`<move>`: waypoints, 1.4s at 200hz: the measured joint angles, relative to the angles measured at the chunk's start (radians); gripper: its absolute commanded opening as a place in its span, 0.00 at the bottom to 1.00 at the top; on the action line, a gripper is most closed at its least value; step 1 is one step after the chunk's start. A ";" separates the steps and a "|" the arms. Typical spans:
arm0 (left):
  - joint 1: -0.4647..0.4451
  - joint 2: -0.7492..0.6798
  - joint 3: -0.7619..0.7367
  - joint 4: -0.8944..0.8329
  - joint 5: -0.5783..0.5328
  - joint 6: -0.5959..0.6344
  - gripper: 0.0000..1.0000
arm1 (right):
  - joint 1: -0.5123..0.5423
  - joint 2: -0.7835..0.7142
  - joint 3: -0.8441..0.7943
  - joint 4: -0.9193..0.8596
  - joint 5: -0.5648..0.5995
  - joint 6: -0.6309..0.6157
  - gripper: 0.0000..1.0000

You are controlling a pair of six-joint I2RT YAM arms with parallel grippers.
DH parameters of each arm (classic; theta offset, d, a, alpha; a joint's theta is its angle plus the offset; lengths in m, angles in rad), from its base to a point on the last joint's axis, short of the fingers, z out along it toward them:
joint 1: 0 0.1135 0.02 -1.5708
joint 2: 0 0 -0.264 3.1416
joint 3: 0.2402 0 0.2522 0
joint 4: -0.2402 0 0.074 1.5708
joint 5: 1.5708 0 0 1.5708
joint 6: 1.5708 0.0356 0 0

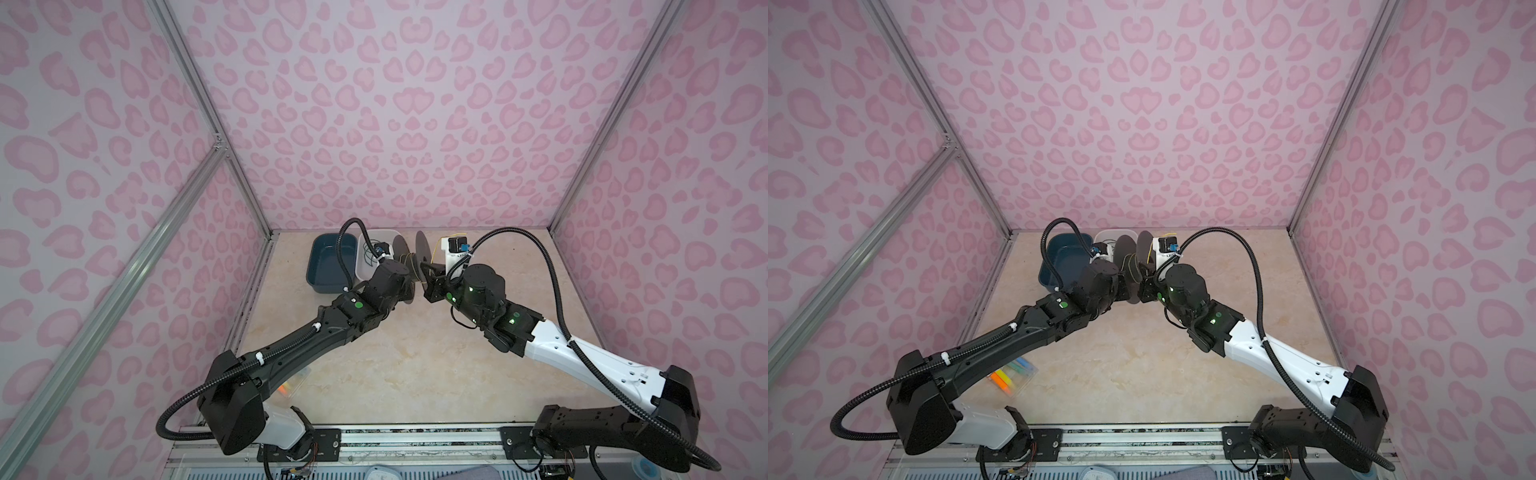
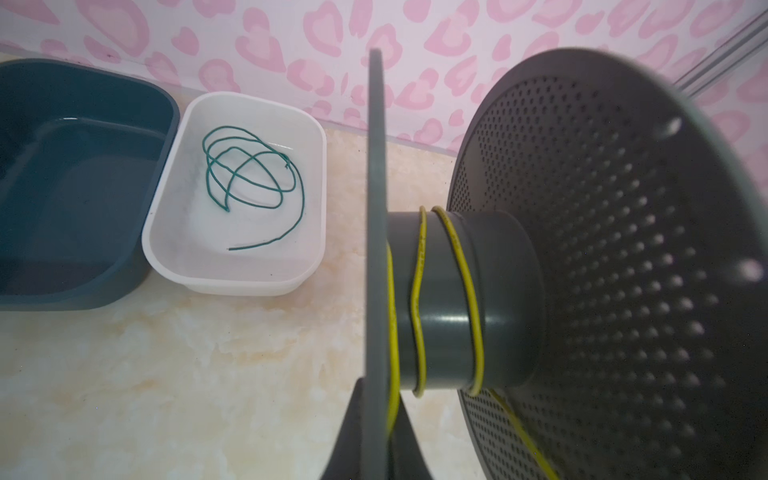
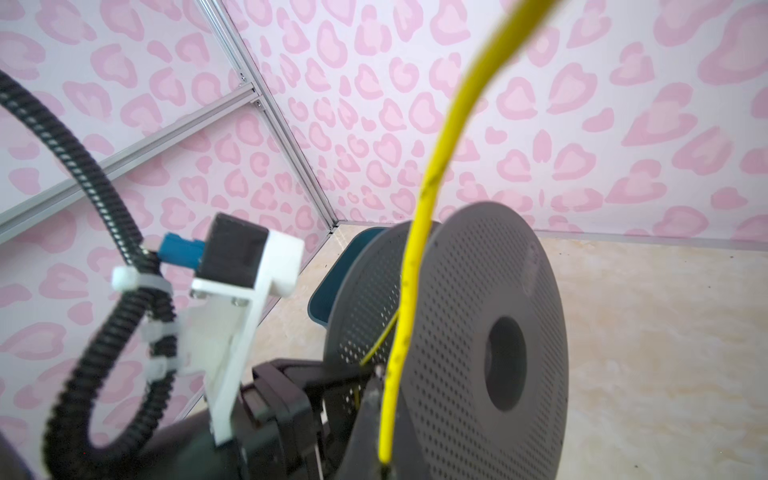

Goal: Wrap the cables

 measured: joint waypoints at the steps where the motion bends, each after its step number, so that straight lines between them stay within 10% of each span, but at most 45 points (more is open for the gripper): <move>1: -0.001 0.000 -0.001 0.000 0.002 0.002 0.03 | 0.000 0.002 0.002 -0.001 -0.001 -0.001 0.00; 280: -0.274 -0.005 -0.164 0.080 -0.252 0.149 0.04 | -0.480 0.276 0.363 -0.280 -0.657 0.074 0.00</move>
